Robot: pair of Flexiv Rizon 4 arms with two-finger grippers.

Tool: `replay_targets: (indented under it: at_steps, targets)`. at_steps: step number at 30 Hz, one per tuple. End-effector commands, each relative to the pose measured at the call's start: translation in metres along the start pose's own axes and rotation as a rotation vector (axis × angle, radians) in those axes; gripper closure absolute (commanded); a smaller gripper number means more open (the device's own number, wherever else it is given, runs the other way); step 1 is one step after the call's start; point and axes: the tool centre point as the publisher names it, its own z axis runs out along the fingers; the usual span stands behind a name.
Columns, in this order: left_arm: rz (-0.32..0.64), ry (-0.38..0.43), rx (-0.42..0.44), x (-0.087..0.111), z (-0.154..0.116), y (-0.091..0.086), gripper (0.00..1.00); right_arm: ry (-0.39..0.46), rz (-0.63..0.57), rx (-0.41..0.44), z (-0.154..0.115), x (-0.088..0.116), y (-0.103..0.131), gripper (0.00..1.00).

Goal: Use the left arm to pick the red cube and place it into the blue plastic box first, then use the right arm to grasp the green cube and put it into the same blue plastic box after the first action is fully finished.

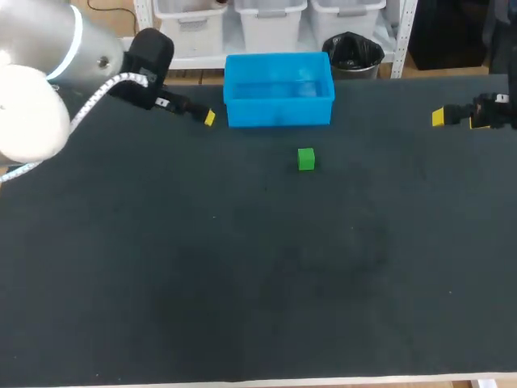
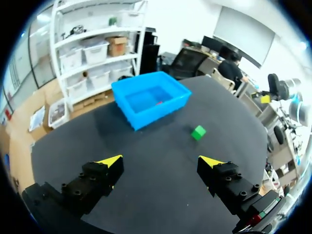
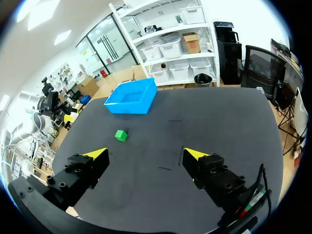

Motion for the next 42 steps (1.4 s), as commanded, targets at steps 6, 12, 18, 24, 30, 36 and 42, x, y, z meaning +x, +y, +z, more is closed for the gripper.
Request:
replay_targets:
  at_steps: [6,12,18,24,30,36,42]
  targets:
    - [0.101,-0.032,0.097,0.016,-0.026,-0.001,0.0,0.001,0.001,0.002,0.0,0.0,0.0,0.0]
    - [0.203,-0.016,0.129,0.028,-0.033,-0.007,0.0,0.001,0.001,0.002,0.0,0.0,0.0,0.0]
    - [0.261,-0.007,0.169,0.038,-0.039,-0.015,0.0,0.001,0.001,0.002,0.0,0.0,0.0,0.0]
    - [0.294,-0.012,0.156,0.046,-0.038,-0.02,0.0,0.001,0.001,0.002,0.0,0.0,0.0,0.0]
    - [0.293,-0.012,0.157,0.047,-0.037,-0.021,0.0,0.001,0.001,0.002,0.0,0.0,0.0,0.0]
    - [0.293,-0.012,0.157,0.047,-0.037,-0.021,0.0,0.001,0.001,0.002,0.0,0.0,0.0,0.0]
    - [0.293,-0.012,0.157,0.047,-0.037,-0.021,0.0,0.001,0.001,0.002,0.0,0.0,0.0,0.0]
